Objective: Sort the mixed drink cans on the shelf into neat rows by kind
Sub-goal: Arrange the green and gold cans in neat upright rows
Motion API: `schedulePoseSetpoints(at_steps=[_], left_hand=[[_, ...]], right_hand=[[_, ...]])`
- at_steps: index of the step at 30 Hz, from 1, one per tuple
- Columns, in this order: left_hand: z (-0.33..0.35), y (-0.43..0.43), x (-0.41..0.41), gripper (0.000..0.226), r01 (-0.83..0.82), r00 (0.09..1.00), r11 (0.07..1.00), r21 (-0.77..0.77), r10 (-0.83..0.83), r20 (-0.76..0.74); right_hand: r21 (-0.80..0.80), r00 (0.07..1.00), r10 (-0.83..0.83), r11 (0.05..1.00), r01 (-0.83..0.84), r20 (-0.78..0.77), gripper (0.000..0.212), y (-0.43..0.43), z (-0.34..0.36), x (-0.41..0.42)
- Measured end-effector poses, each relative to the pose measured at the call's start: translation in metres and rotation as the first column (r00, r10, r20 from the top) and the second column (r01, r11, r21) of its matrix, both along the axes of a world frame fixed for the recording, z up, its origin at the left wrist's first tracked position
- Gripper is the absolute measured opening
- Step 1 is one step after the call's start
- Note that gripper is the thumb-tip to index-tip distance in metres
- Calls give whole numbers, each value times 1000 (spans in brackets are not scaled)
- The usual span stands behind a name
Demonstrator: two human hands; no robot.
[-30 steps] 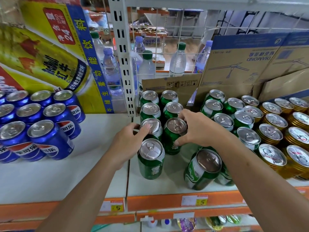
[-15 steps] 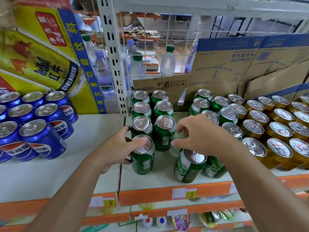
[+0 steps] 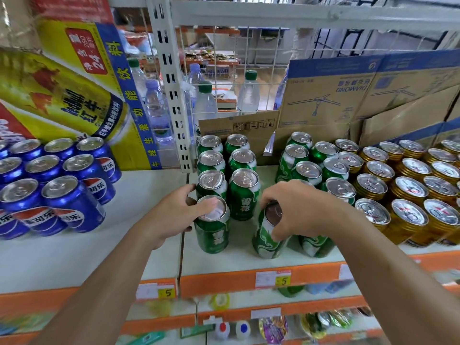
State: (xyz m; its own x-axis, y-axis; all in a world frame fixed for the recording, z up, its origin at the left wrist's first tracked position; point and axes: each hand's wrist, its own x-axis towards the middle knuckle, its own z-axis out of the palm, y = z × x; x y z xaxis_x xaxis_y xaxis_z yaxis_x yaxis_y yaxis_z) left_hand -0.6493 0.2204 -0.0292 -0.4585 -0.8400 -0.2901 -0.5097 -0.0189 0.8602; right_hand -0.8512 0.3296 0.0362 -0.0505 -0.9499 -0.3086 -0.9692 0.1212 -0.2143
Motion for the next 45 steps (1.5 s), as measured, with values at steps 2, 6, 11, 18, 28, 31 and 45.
schedulePoseSetpoints(at_steps=[2, 6, 11, 18, 28, 31, 45], left_hand=[[4, -2, -1, 81, -11, 998, 992, -123, 19, 59], [18, 2, -11, 66, 27, 992, 881, -472, 34, 120], [23, 7, -23, 37, 189, 978, 774, -604, -91, 190], [35, -1, -49, 44, 429, 882, 658, -619, -156, 445], [19, -32, -77, 38, 555, 784, 660, -506, -211, 584], [21, -34, -78, 43, 489, 833, 728, -480, -227, 505], [34, -32, -62, 54, 370, 911, 792, -486, -208, 355]], right_hand=[[-34, 999, 29, 999, -28, 36, 52, -1, -2, 2], [-143, 994, -44, 988, 58, 100, 52, -5, -6, 5], [-248, 985, -122, 965, 90, -119, 56, -14, -17, 2], [-139, 996, -44, 989, 54, 72, 31, -9, -5, -3], [-281, 966, -122, 942, 185, 227, 38, -8, -15, 5], [-294, 968, -114, 939, 179, 224, 43, -11, -17, 7], [-357, 970, -89, 919, 168, 227, 40, -18, -29, 7]])
